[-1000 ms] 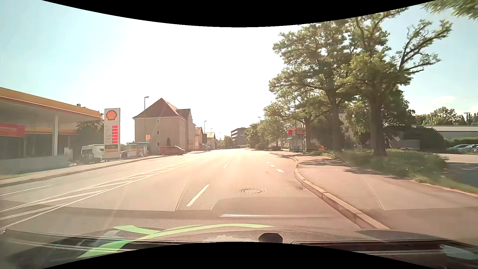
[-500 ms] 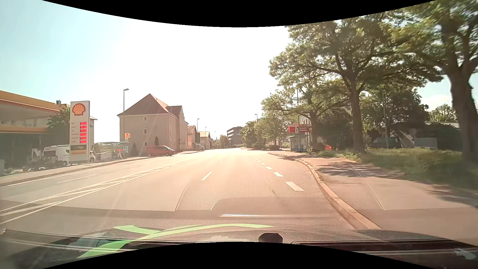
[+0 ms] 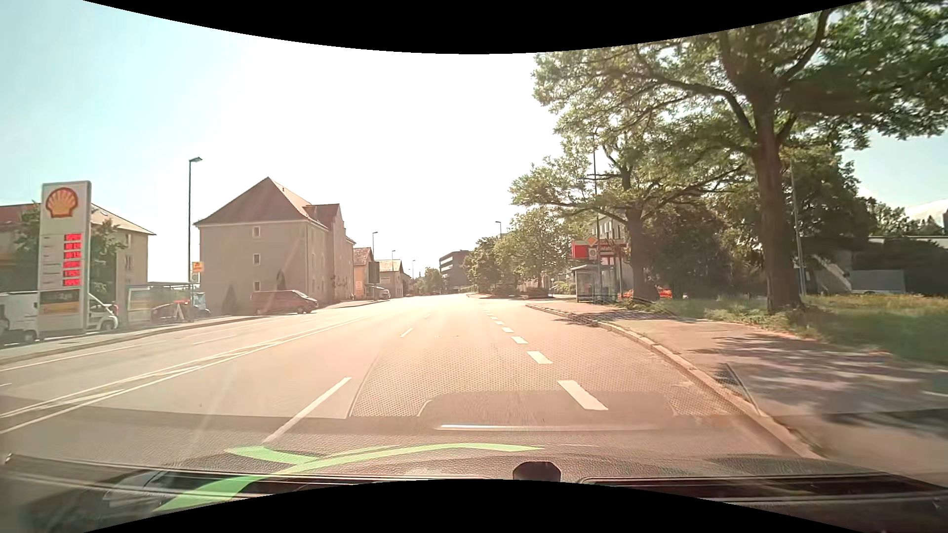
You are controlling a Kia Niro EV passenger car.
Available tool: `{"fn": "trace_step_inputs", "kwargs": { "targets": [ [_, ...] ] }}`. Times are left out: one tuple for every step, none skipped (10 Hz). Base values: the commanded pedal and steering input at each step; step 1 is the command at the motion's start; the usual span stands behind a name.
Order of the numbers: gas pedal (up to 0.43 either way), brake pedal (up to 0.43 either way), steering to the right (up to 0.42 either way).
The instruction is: Follow the waypoints while adhering to traffic rules and regulations
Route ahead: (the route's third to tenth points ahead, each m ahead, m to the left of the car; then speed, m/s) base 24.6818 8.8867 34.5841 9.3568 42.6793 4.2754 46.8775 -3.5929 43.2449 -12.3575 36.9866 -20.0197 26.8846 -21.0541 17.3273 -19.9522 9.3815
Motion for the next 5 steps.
{"fn": "trace_step_inputs", "kwargs": {
  "targets": [
    [0.000,0.000,0.021],
    [0.000,0.000,0.021],
    [0.020,0.000,0.020],
    [0.039,0.000,0.019],
    [0.059,0.000,0.015]
  ]
}}
